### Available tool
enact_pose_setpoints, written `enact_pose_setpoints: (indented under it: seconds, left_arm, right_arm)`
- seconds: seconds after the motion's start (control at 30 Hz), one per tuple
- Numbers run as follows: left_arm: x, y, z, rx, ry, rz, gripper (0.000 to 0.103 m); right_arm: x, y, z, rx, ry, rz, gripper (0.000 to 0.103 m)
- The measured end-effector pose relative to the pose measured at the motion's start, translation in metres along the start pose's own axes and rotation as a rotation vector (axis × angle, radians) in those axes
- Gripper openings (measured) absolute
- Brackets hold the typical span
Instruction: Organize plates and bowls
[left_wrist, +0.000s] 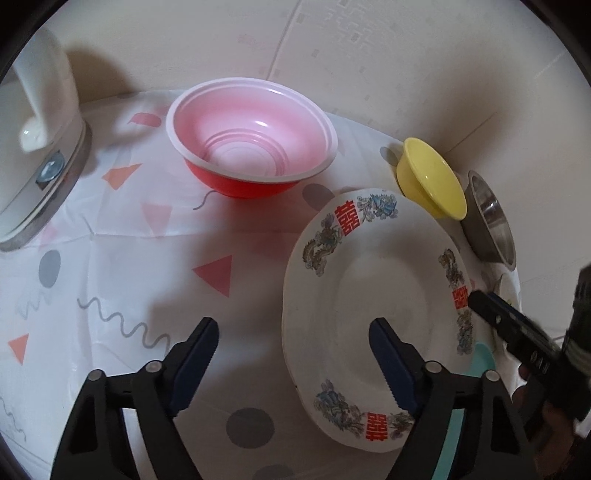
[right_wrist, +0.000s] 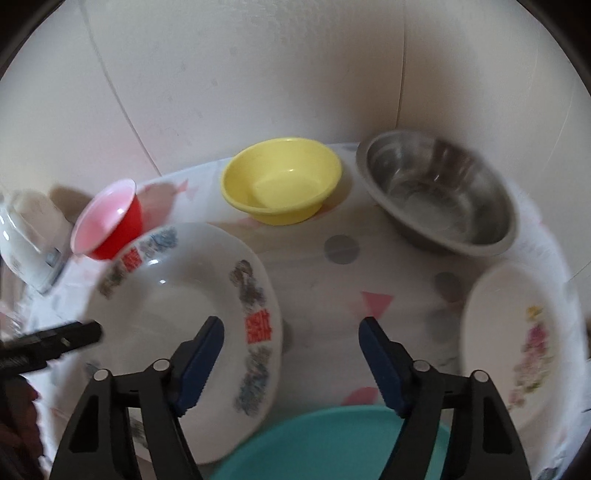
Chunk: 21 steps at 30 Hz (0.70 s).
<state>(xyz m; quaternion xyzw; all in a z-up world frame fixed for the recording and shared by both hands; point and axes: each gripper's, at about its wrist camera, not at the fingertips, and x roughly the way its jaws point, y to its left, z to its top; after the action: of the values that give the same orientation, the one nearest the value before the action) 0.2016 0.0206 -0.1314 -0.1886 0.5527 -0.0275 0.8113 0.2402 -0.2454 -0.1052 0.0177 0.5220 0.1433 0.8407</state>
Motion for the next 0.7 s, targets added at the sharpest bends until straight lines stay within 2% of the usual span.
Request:
enact_pose_setpoints:
  seconds: [0.17, 0.37, 0.4, 0.6, 0.7]
  left_arm:
    - [0.008, -0.004, -0.003, 0.033, 0.01, -0.008, 0.071]
    - [0.01, -0.009, -0.004, 0.083, -0.005, -0.007, 0.064]
    - [0.011, -0.01, -0.004, 0.092, -0.008, -0.005, 0.061]
    - [0.016, -0.015, 0.002, 0.139, -0.017, -0.013, 0.046]
    - [0.019, -0.018, 0.005, 0.169, -0.008, -0.027, 0.038]
  right_arm:
    - [0.017, -0.002, 0.002, -0.004, 0.049, 0.054, 0.047]
    - [0.028, -0.002, 0.003, 0.005, 0.068, 0.112, 0.041]
    - [0.03, 0.0, 0.003, 0.0, 0.071, 0.126, 0.037]
    - [0.041, 0.002, 0.003, 0.026, 0.102, 0.184, 0.029]
    - [0.043, 0.003, 0.004, 0.021, 0.107, 0.189, 0.029]
